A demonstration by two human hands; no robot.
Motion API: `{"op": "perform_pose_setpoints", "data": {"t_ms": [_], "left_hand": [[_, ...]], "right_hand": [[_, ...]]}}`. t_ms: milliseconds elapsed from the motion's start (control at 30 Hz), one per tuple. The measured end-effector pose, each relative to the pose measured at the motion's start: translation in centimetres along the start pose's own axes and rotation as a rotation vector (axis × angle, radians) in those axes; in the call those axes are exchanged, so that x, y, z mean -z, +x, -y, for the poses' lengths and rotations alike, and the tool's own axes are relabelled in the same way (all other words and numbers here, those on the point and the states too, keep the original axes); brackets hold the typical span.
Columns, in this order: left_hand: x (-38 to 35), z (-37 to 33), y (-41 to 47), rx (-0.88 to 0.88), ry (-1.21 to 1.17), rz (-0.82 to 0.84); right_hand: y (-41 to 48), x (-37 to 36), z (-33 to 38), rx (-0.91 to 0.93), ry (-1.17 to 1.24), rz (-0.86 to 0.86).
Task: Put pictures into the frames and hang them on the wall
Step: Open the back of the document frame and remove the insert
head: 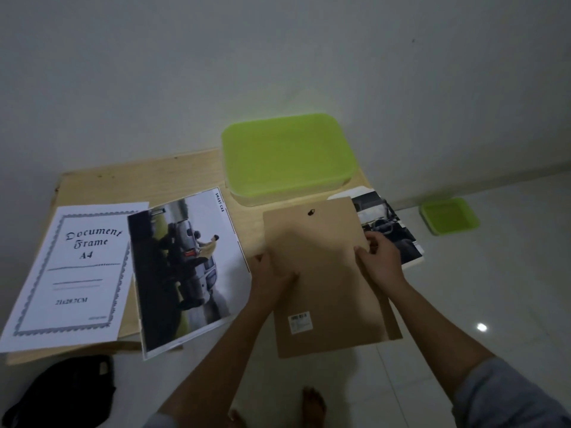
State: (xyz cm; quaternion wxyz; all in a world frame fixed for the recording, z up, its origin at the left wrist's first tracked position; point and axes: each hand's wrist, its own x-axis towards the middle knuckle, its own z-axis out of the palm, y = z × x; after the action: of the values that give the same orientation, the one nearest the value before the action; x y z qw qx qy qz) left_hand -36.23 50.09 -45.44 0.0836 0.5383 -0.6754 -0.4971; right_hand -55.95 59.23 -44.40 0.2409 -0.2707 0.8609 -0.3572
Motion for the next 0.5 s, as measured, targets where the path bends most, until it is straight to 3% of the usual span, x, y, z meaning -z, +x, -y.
{"op": "perform_pose_setpoints", "data": {"t_ms": [333, 500], "left_hand": [[0.5, 2.1, 1.0, 0.041, 0.096, -0.254], [0.8, 3.3, 1.3, 0.077, 0.166, -0.277]], "right_hand": [[1.0, -4.2, 1.4, 0.091, -0.169, 0.198], [0.5, -5.8, 1.4, 0.115, -0.122, 0.242]]}}
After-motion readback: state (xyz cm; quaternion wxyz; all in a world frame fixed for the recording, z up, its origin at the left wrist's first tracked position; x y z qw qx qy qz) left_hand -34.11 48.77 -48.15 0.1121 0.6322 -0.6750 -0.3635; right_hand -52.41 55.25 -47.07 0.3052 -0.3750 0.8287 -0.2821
